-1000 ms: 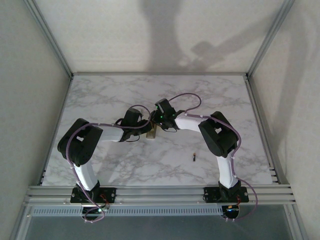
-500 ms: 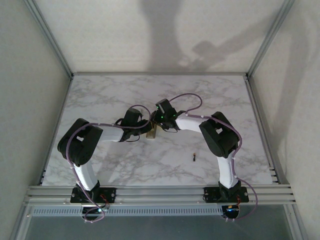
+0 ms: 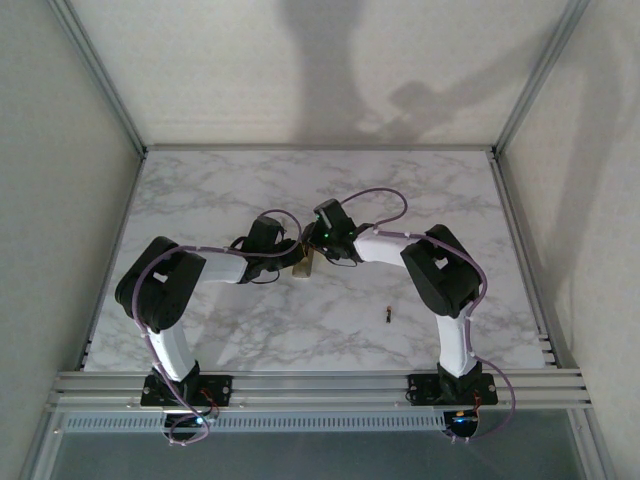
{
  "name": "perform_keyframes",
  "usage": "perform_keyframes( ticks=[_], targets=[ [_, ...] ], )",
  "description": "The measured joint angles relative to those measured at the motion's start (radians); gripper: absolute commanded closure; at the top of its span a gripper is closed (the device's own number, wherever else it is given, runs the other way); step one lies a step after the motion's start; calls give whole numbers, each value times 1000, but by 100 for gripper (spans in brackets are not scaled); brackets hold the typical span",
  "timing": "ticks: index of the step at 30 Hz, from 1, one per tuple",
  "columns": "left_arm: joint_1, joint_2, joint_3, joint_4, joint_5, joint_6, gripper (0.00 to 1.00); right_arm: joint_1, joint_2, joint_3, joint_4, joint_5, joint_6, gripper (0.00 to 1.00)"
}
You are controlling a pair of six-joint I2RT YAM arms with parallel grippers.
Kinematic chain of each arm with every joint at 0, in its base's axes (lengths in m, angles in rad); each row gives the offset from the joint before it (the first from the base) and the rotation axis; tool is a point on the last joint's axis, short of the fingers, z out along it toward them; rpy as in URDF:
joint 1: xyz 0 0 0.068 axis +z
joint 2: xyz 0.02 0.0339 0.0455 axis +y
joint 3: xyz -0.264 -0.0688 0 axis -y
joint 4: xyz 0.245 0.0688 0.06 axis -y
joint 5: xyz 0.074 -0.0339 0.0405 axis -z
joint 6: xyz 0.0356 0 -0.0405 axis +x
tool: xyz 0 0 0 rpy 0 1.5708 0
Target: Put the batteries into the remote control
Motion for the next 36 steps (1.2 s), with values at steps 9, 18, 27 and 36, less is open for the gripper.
perform_keyframes(
  ticks=[9, 18, 27, 36],
  targets=[
    [-1, 0, 5, -9, -3, -4, 77, -1, -14, -34, 23, 23, 0, 55],
    [-2, 0, 5, -10, -4, -4, 77, -2, -17, -47, 40, 23, 0, 56],
    [-2, 0, 6, -10, -4, -5, 77, -2, -17, -47, 40, 22, -5, 56],
    [-2, 2, 11, -19, -4, -5, 77, 10, -15, -46, 43, 27, -18, 56]
  ],
)
